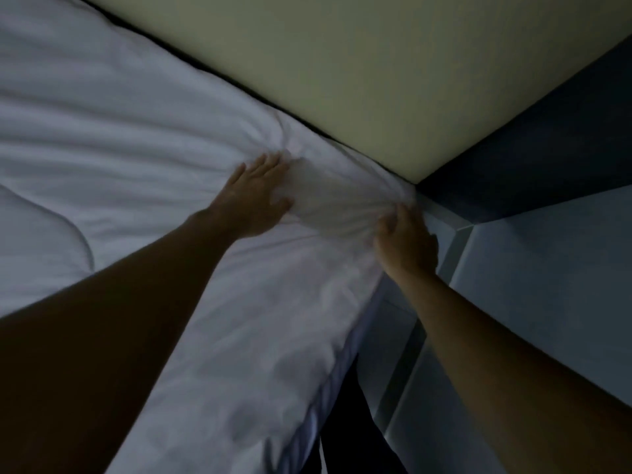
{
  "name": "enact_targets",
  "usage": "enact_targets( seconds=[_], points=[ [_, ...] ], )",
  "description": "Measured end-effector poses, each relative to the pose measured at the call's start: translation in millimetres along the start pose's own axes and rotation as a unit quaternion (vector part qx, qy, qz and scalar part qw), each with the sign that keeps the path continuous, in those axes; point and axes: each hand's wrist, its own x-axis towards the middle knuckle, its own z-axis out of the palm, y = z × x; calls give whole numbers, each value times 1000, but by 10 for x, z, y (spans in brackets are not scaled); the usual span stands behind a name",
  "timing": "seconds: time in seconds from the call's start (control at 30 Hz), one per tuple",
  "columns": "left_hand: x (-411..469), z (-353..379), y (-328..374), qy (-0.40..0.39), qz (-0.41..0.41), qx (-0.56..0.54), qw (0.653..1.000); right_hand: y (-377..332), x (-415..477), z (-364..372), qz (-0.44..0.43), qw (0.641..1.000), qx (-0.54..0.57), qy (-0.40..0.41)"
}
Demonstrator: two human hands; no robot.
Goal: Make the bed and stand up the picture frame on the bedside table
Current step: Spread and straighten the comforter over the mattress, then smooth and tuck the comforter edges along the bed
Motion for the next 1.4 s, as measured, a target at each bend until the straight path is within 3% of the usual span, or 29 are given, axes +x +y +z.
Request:
enact_targets(
  seconds=[0.13,0.3,0.5,0.67,0.97,1.23,1.4],
  points=[
    [-771,-235,147,13,-64,-85,994,-221,-658,-384,-80,995,45,43],
    [-1927,-385,332,-38,-201,-235,950,-525,-1527,-671,-123,990,35,-59],
    [-3188,-636,354,53,-300,-297,905,-1185,-2303,-747,-250,954,-8,-165],
    [-4156,-532,326,131,-372,-356,847,-1574,-2893,-662,-381,883,-61,-268],
    [-5948,156,365,236,-505,-449,698,-1636,-4013,-209,-558,730,-196,-342],
    [-7251,934,420,292,-583,-455,606,-1716,-5299,599,-642,599,-246,-411],
    [-8233,1528,474,283,-611,-479,563,-1581,-6283,1072,-660,548,-286,-425]
  ],
)
